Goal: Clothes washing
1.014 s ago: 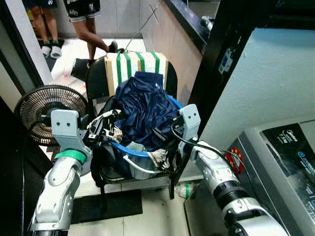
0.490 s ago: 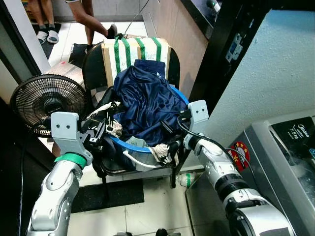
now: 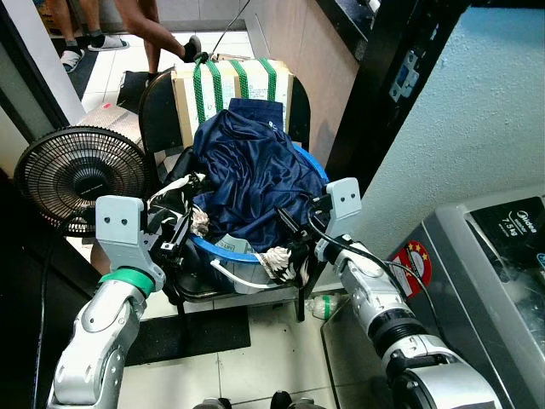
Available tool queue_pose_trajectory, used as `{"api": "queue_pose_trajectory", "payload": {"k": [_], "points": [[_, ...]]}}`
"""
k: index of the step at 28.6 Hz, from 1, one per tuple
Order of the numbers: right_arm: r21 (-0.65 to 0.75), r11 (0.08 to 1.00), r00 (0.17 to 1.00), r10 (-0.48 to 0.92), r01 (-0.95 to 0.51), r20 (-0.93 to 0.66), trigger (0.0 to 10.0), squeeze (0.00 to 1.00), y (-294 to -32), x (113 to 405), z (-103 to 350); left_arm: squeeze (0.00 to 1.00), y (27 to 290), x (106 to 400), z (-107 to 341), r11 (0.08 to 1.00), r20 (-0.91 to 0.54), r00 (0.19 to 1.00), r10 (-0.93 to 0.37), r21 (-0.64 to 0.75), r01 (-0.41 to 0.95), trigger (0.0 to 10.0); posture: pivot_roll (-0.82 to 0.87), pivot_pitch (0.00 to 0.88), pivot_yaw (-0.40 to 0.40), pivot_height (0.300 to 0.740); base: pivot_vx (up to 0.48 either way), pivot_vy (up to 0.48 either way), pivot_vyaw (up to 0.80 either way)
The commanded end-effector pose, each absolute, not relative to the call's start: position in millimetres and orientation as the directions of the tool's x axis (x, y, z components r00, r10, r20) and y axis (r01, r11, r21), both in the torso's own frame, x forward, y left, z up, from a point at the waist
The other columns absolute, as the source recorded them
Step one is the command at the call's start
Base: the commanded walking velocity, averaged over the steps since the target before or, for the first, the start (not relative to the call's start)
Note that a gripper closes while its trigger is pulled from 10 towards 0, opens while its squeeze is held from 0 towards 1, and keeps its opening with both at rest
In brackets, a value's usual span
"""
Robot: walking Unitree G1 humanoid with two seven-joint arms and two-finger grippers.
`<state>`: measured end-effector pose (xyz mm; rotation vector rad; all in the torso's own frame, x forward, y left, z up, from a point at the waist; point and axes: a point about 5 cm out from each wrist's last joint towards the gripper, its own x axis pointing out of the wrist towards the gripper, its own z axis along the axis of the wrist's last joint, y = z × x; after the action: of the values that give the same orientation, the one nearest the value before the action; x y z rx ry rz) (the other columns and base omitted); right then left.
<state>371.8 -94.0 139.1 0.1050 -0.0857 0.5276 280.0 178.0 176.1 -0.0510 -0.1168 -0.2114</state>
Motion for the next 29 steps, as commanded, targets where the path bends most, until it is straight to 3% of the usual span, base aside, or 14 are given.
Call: {"api": "queue_pose_trajectory", "payload": {"k": [1,25,29], "points": [[0.128,0.86,0.868,0.495,-0.494,0.02,0.0,0.0,-96,363,113,0.0,175,279,173,0.972,0.099,0.969,-0.228,-0.033,0.232,10.0,0.11,0.224,0.027,0.74,0.0,0.0,0.0],[0.152,0.864,0.877,0.474,-0.481,0.083,0.0,0.0,-103,365,120,0.0,170,280,173,0.96,0.094,0.956,-0.278,-0.002,0.279,10.0,0.1,0.182,0.027,0.74,0.0,0.0,0.0],[0.192,0.871,0.89,0.43,-0.453,0.151,0.0,0.0,-110,373,137,0.0,169,283,175,0.961,0.107,0.956,-0.274,-0.007,0.276,10.0,0.1,0.153,0.025,0.74,0.0,0.0,0.0]]}}
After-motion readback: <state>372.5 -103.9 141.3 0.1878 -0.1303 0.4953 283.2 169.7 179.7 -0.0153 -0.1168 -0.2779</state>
